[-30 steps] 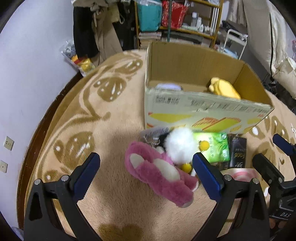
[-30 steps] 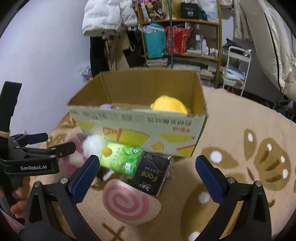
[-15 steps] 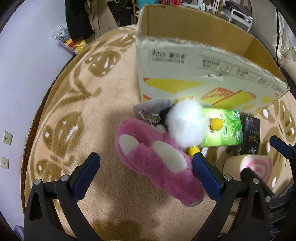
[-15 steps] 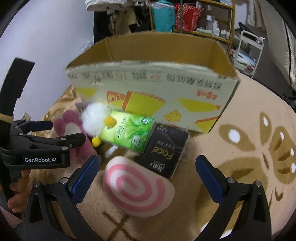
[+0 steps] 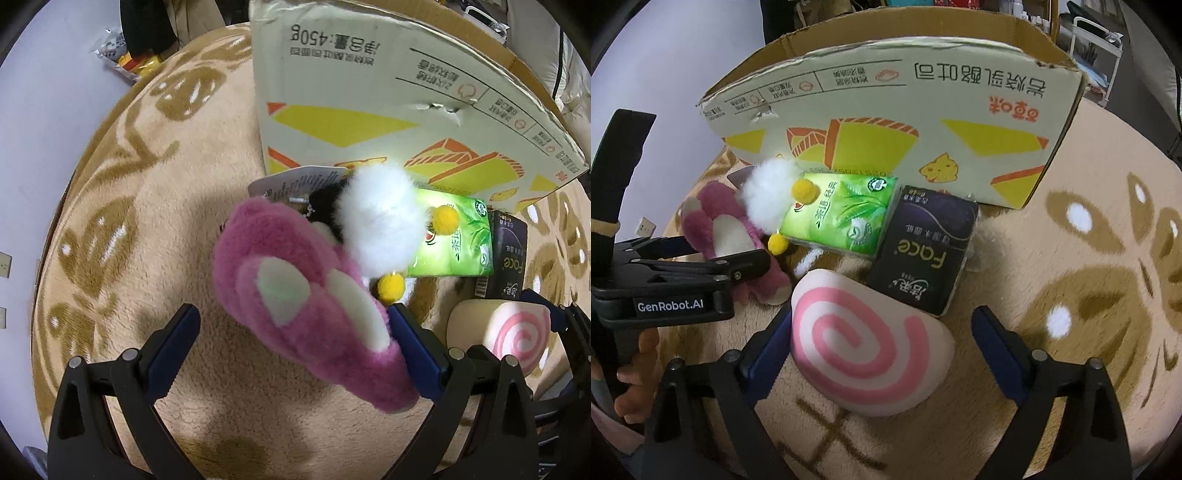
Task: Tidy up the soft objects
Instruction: 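Grasp the pink plush toy with the left tool while the right tool grasps the swirl cushion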
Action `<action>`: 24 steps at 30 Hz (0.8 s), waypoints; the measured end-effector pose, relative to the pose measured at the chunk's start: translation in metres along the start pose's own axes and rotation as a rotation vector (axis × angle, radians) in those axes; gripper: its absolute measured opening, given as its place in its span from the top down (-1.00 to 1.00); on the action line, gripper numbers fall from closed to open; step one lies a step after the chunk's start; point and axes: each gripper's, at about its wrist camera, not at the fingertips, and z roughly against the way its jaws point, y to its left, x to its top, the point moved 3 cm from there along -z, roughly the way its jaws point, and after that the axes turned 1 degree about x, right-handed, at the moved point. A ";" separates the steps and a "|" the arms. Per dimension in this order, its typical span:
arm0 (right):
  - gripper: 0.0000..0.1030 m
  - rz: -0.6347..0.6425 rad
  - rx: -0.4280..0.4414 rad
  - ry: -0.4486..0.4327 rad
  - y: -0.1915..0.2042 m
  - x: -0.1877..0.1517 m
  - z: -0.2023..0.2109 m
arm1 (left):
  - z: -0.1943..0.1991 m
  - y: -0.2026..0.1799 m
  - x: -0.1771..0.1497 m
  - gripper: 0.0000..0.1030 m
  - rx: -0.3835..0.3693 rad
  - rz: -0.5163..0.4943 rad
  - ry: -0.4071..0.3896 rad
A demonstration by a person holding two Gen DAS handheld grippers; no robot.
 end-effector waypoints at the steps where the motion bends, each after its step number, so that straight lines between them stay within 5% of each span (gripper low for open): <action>1: -0.90 0.001 -0.003 0.001 0.000 -0.001 0.000 | -0.001 0.000 0.000 -0.94 0.000 0.000 0.000; 10: -0.89 -0.031 -0.007 -0.001 -0.011 -0.004 0.006 | -0.007 0.006 0.002 -0.68 -0.081 0.039 0.030; 17: -0.59 -0.011 0.027 0.002 -0.009 -0.005 0.011 | -0.001 -0.010 -0.001 0.13 -0.153 -0.007 0.012; 24: -0.37 -0.011 0.038 -0.014 -0.004 -0.007 0.018 | 0.004 -0.015 -0.006 0.19 -0.113 -0.037 -0.014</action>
